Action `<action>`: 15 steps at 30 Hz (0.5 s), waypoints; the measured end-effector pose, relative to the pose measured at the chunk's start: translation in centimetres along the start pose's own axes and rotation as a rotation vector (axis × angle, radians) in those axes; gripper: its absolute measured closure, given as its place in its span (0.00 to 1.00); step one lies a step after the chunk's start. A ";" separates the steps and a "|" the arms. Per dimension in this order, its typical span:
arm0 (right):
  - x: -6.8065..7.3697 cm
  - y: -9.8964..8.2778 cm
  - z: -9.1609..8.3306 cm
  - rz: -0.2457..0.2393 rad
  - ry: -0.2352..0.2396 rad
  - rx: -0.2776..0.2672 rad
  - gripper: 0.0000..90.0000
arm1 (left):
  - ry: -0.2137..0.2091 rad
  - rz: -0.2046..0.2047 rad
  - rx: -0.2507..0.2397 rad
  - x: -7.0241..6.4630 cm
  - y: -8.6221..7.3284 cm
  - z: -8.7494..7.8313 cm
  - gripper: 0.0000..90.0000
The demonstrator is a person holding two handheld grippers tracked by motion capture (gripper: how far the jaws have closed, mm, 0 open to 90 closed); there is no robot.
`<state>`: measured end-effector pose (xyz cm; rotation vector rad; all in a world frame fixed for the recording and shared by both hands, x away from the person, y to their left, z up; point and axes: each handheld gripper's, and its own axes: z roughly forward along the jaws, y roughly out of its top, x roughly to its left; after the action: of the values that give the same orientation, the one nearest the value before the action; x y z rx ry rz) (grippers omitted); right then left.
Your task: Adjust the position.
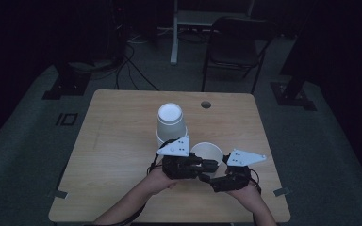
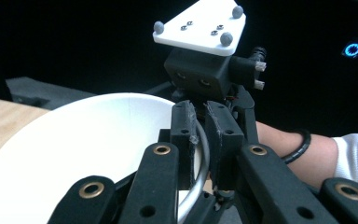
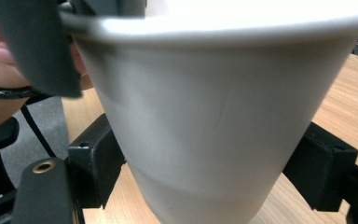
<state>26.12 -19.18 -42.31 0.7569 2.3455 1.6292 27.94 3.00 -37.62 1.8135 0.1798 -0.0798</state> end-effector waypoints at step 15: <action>-1.1 0.3 -1.3 0.032 -0.054 -0.048 0.23 | 0.095 0.048 -0.073 -1.3 0.5 -2.7 0.68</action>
<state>26.60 -20.69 -41.66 0.8223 2.2606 1.6506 26.64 5.34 -36.26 1.7493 0.2040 0.0463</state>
